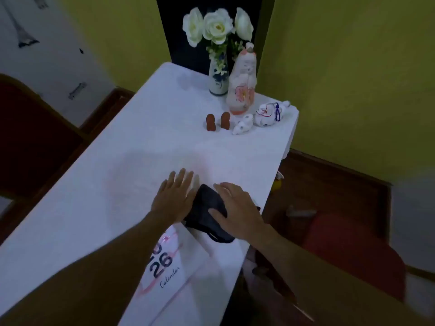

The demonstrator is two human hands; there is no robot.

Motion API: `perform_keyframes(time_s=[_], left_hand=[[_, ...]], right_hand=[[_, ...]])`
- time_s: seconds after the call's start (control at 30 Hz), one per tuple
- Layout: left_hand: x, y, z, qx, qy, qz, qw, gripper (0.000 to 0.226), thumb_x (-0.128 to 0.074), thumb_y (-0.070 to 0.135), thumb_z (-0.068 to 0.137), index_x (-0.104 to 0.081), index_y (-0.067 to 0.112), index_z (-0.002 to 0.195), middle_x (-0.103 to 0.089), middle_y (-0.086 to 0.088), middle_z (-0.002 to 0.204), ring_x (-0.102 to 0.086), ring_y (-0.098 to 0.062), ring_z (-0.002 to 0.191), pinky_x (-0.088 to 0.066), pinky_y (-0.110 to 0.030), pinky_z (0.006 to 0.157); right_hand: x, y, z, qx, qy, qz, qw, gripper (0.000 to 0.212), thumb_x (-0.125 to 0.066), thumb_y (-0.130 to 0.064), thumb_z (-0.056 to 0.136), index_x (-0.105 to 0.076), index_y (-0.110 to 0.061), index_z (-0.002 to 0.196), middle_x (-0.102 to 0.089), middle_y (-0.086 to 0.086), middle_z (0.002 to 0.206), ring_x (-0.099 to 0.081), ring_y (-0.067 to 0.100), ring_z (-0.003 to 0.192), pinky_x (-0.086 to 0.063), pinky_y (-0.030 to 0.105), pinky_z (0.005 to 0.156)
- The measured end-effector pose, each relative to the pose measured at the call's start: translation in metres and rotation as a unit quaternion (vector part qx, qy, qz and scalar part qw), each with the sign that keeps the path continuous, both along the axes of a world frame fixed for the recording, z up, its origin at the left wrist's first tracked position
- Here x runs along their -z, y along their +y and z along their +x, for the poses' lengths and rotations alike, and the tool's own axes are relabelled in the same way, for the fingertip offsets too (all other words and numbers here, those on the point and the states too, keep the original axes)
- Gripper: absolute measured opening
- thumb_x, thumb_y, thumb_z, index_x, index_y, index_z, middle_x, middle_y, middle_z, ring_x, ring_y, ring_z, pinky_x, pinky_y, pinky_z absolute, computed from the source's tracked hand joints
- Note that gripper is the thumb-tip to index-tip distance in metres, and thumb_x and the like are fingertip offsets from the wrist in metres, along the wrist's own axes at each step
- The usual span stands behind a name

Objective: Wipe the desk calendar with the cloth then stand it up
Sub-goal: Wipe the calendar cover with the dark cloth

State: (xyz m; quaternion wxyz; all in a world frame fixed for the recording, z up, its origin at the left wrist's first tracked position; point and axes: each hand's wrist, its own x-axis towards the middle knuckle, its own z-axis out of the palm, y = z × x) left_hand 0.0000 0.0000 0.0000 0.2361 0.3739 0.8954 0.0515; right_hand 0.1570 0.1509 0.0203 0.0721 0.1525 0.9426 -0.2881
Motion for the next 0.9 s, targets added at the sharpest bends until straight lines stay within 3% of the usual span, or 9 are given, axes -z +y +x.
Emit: perform_keyframes(time_s=[0.13, 0.23, 0.37, 0.57, 0.9], left_hand=[[0.019, -0.006, -0.007, 0.005, -0.013, -0.023, 1.0, 0.059, -0.014, 0.044, 0.104, 0.001, 0.023, 0.156, 0.007, -0.008, 0.165, 0.007, -0.033, 0.151, -0.006, -0.05, 0.122], [0.029, -0.009, -0.007, 0.019, -0.012, -0.012, 1.0, 0.058, -0.011, 0.042, 0.104, 0.008, 0.024, 0.156, 0.015, -0.007, 0.164, 0.015, -0.032, 0.149, 0.0, -0.048, 0.12], [0.036, -0.014, -0.007, 0.032, 0.022, -0.015, 0.999, 0.058, -0.007, 0.043, 0.104, 0.015, 0.025, 0.154, 0.022, -0.006, 0.162, 0.02, -0.03, 0.148, 0.003, -0.047, 0.121], [0.039, -0.014, -0.005, 0.032, 0.043, -0.016, 0.998, 0.06, -0.006, 0.044, 0.103, 0.019, 0.023, 0.153, 0.027, -0.008, 0.159, 0.022, -0.031, 0.147, 0.004, -0.046, 0.121], [0.029, -0.017, -0.008, 0.05, 0.029, -0.023, 0.998, 0.059, -0.01, 0.039, 0.104, 0.015, 0.019, 0.154, 0.02, -0.01, 0.162, 0.017, -0.031, 0.149, -0.003, -0.046, 0.123]], right_hand=[[0.025, -0.015, 0.006, -0.073, -0.003, 0.04, 0.996, 0.064, -0.05, -0.056, 0.094, -0.039, -0.027, 0.15, -0.041, 0.0, 0.152, -0.038, 0.025, 0.138, -0.034, 0.047, 0.109], [0.04, -0.022, 0.008, -0.075, 0.013, 0.084, 0.994, 0.058, -0.043, -0.066, 0.092, -0.047, -0.038, 0.143, -0.043, -0.004, 0.152, -0.039, 0.031, 0.136, -0.033, 0.05, 0.106], [0.053, -0.023, 0.011, -0.094, 0.008, 0.126, 0.988, 0.065, -0.033, -0.073, 0.093, -0.037, -0.039, 0.148, -0.032, -0.003, 0.16, -0.034, 0.034, 0.14, -0.031, 0.053, 0.107], [0.061, -0.022, 0.015, -0.108, 0.024, 0.151, 0.982, 0.059, -0.032, -0.059, 0.102, -0.031, -0.031, 0.154, -0.026, -0.001, 0.164, -0.034, 0.031, 0.142, -0.031, 0.049, 0.107], [0.049, -0.023, 0.013, -0.096, 0.02, 0.175, 0.98, 0.049, -0.056, -0.037, 0.099, -0.049, -0.023, 0.146, -0.044, -0.002, 0.156, -0.056, 0.031, 0.125, -0.05, 0.045, 0.09]])
